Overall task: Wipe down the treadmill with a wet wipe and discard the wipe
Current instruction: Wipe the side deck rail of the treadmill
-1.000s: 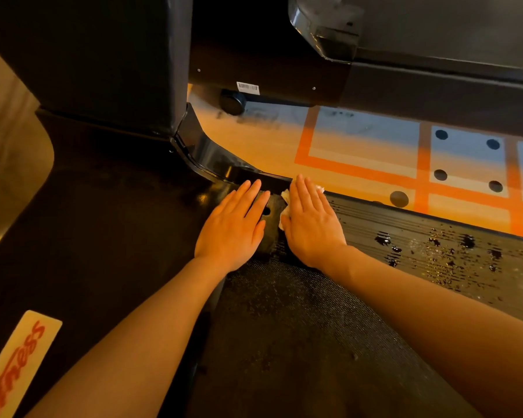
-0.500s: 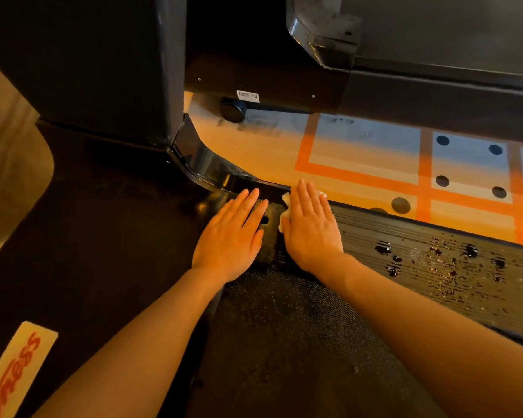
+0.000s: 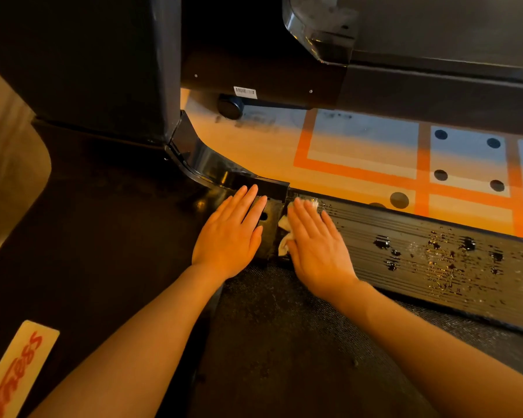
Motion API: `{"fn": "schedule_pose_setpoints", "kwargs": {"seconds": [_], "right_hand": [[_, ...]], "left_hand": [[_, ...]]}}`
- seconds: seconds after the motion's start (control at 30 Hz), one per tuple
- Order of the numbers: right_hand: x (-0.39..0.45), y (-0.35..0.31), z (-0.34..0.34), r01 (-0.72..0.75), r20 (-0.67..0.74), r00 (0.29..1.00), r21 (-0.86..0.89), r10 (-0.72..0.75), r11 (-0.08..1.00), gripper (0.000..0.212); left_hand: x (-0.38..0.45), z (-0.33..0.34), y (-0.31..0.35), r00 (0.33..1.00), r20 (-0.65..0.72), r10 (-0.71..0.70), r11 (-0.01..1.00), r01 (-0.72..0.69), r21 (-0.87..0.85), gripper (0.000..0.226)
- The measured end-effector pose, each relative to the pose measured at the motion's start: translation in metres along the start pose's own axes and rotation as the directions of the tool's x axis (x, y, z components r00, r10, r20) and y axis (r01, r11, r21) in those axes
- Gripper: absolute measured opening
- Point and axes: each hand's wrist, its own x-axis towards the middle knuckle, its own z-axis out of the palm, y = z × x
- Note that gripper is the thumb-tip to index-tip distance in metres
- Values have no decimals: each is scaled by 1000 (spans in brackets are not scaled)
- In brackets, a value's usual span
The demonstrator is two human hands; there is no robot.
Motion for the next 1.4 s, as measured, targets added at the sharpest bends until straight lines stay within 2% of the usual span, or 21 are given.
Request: {"fn": "schedule_pose_setpoints", "kwargs": {"seconds": [0.1, 0.27, 0.47, 0.63, 0.77, 0.97, 1.1, 1.17, 1.27, 1.4], "right_hand": [[14, 7, -5, -10, -52, 999, 116, 16, 993, 59], [8, 8, -6, 101, -127, 990, 280, -68, 955, 55], [-1, 6, 12, 149, -216, 971, 219, -101, 964, 47], [2, 8, 15, 141, -261, 960, 154, -97, 978, 48], [5, 9, 19, 128, -282, 957, 202, -68, 971, 45], [12, 8, 10, 21, -351, 936, 117, 21, 993, 34], [5, 5, 18, 55, -356, 934, 194, 18, 980, 47], [6, 7, 22, 77, -361, 932, 197, -1, 977, 46], [23, 10, 15, 88, -444, 896, 121, -26, 989, 32], [39, 10, 12, 60, -440, 897, 40, -36, 997, 38]], "left_hand": [[0, 1, 0, 1000, 16, -5, 1000, 5, 0, 59], [0, 1, 0, 1000, 4, -7, 1000, 7, -7, 59], [0, 2, 0, 1000, -20, 1, 1000, -1, -25, 56], [0, 2, 0, 1000, -28, 1, 1000, -2, -27, 55], [0, 2, 0, 1000, -27, 2, 1000, -2, -24, 56], [-1, 2, 0, 999, -35, 4, 1000, -5, -20, 56], [-1, 3, -1, 999, -38, 7, 1000, -8, -18, 55], [-1, 3, -1, 999, -38, 6, 1000, -7, -18, 55], [0, 3, -1, 1000, -27, -1, 1000, 0, -10, 56], [0, 3, 0, 1000, -13, -6, 1000, 6, -2, 58]]}}
